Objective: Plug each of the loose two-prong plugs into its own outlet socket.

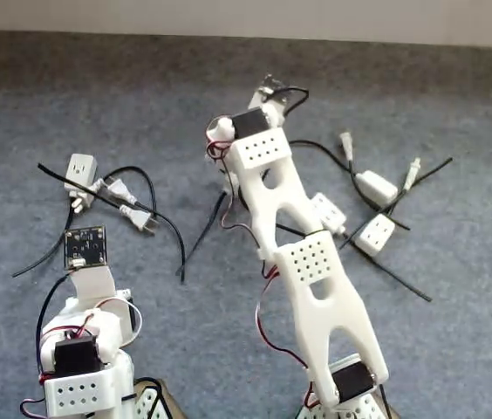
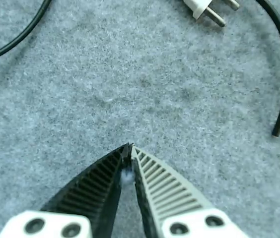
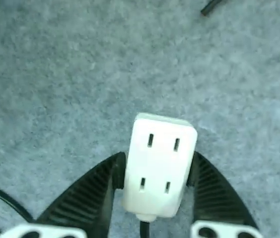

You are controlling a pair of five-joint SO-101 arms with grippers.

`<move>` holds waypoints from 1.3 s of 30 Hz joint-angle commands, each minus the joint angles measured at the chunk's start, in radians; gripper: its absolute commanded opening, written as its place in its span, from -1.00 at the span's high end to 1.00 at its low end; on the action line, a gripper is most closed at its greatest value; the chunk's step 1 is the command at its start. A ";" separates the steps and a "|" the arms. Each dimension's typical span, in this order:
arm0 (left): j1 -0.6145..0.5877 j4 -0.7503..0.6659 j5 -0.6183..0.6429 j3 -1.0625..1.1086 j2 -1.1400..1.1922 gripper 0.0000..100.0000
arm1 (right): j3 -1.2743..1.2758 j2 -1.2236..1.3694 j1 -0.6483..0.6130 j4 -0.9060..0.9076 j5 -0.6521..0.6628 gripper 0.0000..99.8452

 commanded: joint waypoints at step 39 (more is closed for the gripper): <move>-0.008 -0.002 0.005 0.015 0.002 0.99 | -0.329 -0.987 -0.027 0.073 0.766 0.54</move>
